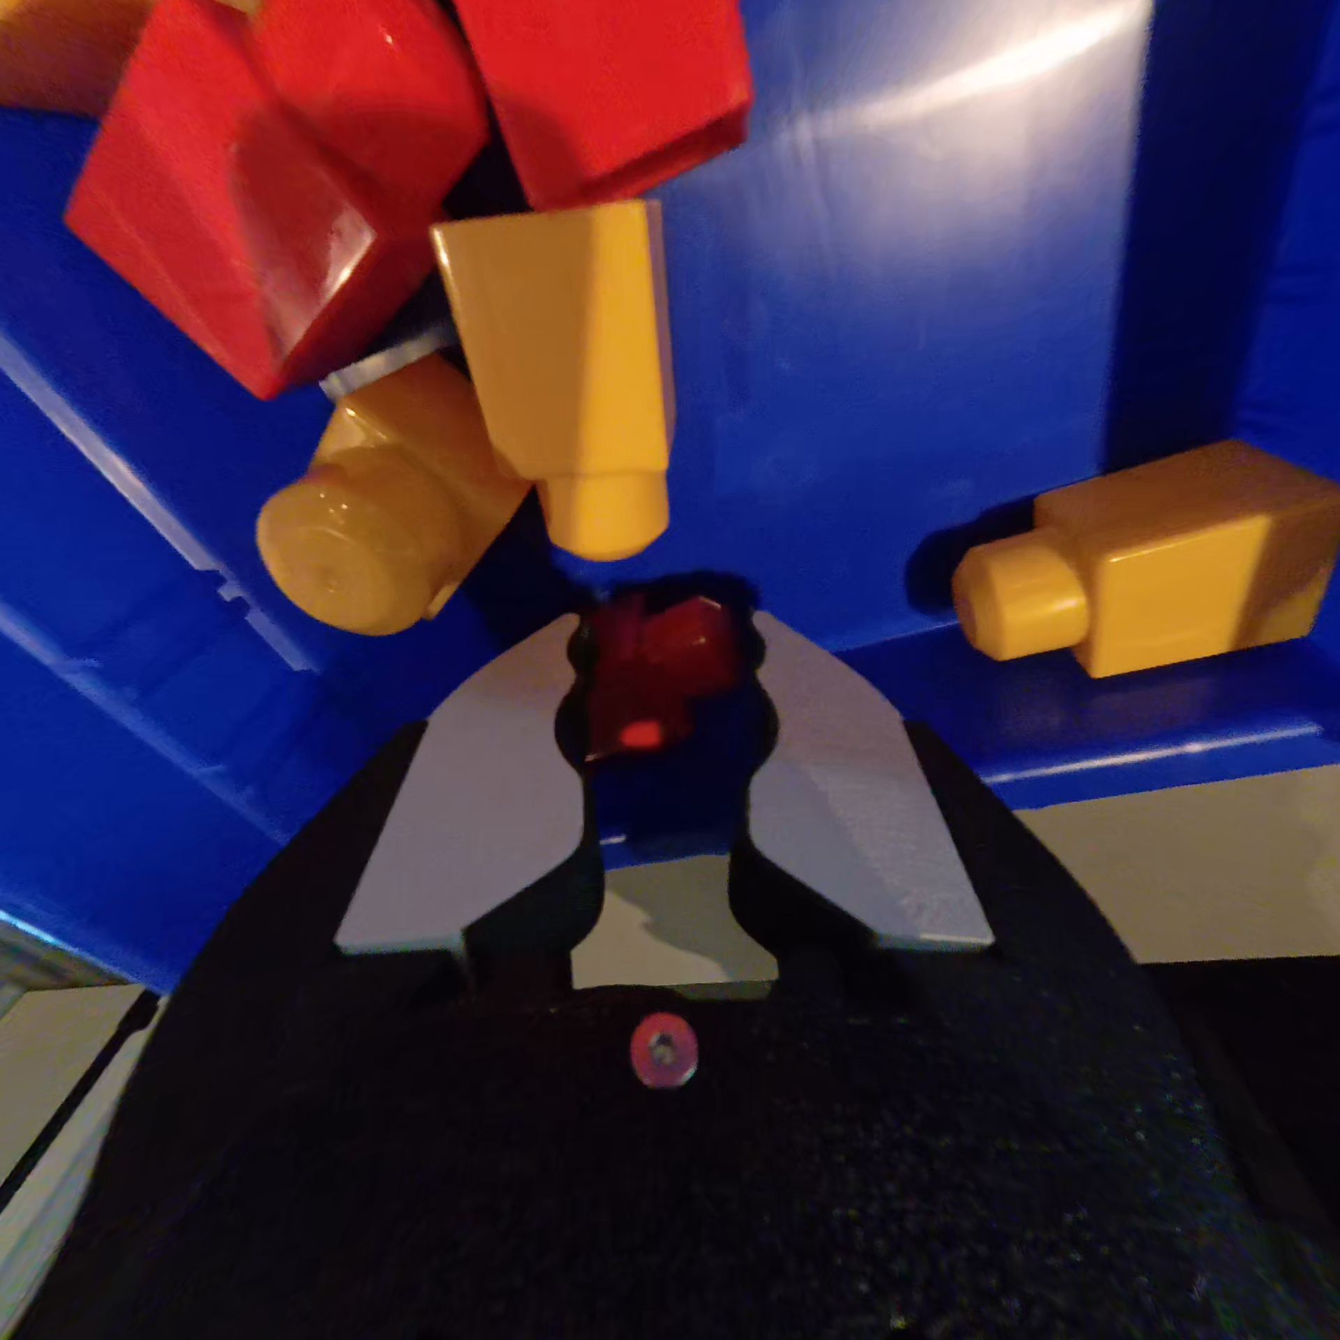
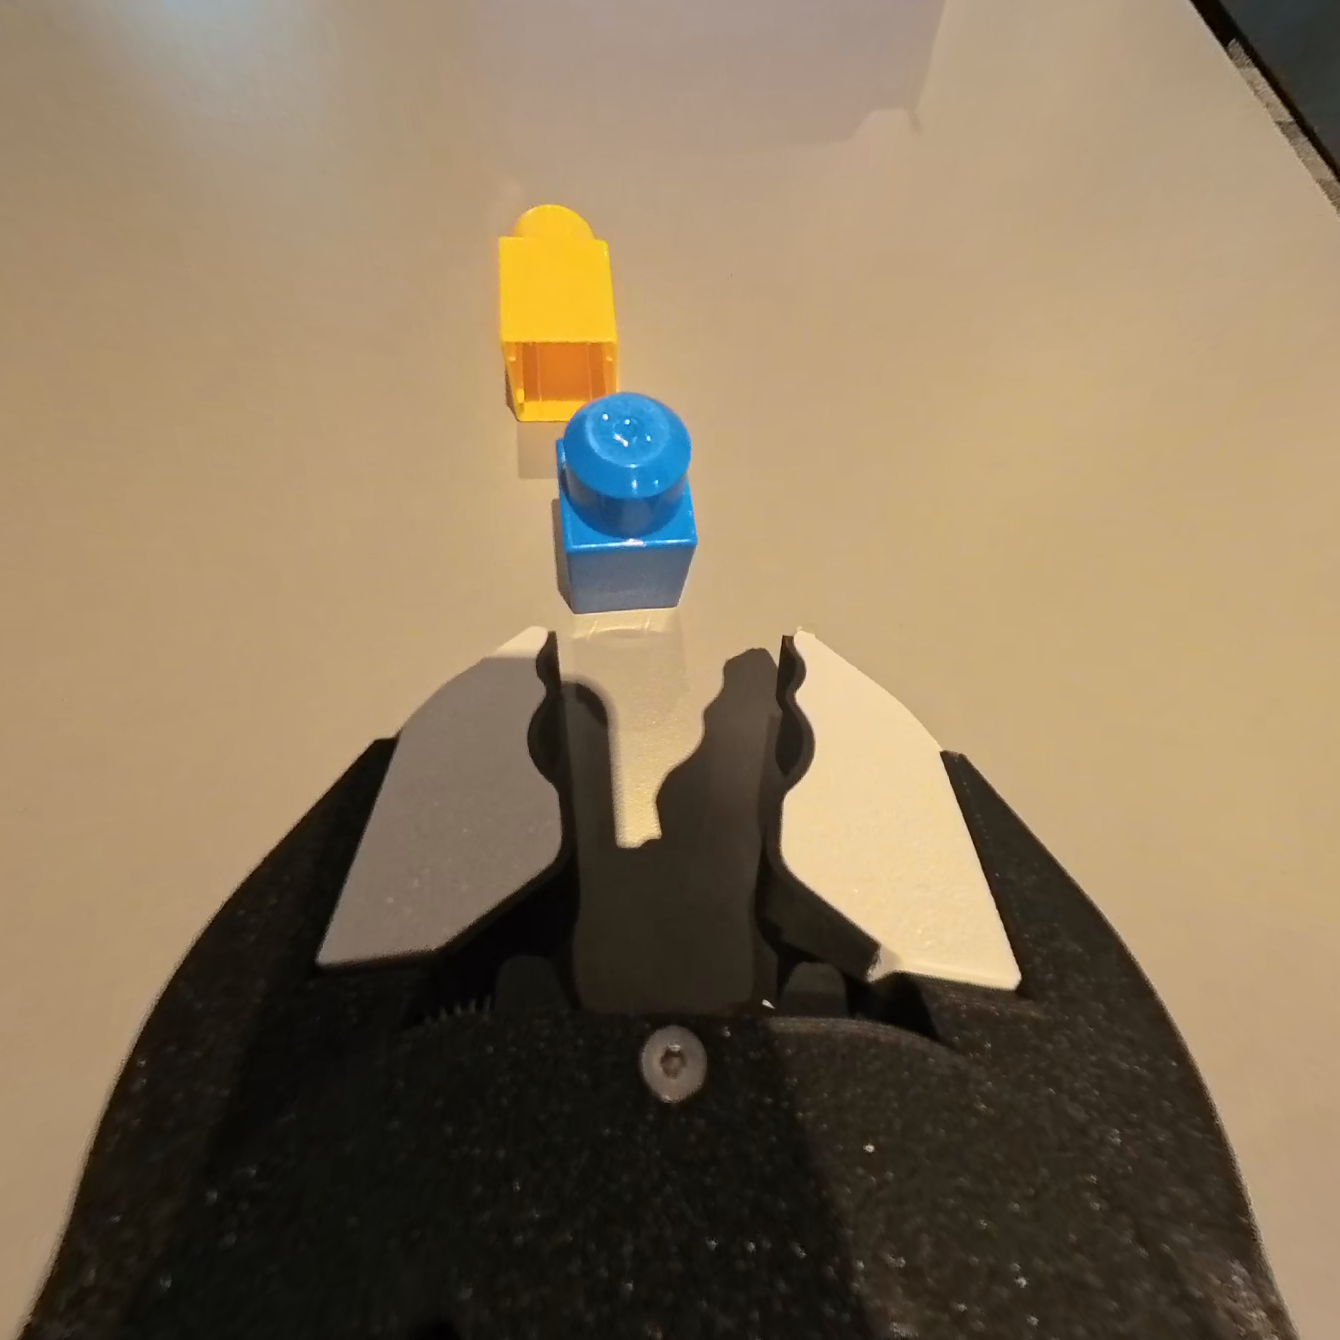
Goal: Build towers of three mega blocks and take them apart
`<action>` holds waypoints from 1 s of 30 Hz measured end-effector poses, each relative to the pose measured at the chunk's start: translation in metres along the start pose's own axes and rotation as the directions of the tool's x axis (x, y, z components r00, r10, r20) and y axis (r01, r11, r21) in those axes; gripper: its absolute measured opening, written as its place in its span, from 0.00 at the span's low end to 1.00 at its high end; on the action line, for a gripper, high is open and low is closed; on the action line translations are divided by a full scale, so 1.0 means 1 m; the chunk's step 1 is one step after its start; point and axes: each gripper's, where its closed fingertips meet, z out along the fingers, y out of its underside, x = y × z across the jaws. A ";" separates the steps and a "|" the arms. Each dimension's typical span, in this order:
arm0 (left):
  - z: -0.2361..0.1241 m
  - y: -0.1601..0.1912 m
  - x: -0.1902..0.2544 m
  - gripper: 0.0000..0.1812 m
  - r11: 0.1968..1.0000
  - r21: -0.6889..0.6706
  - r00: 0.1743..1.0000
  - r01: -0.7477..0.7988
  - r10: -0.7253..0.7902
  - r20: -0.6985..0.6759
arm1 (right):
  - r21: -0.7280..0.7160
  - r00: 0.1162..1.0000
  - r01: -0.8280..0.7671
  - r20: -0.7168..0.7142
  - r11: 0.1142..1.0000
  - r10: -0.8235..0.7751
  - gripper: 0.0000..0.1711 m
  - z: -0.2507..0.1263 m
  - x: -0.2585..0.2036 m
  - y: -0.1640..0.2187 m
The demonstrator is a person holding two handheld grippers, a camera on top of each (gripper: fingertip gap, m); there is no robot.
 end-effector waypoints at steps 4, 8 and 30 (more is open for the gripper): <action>0.001 -0.004 0.003 0.18 1.000 0.019 0.999 -0.004 0.004 -0.032 | 0.000 1.000 -0.002 0.001 1.000 0.002 0.34 0.000 0.000 0.000; -0.004 -0.014 0.010 0.00 0.995 0.095 0.998 -0.021 0.027 -0.064 | 0.003 1.000 -0.007 0.003 1.000 0.007 0.34 0.000 0.001 0.000; -0.017 0.017 -0.017 0.24 0.996 -0.087 0.995 -0.007 0.016 0.099 | -0.013 1.000 0.004 0.001 1.000 -0.004 0.34 0.001 0.000 0.002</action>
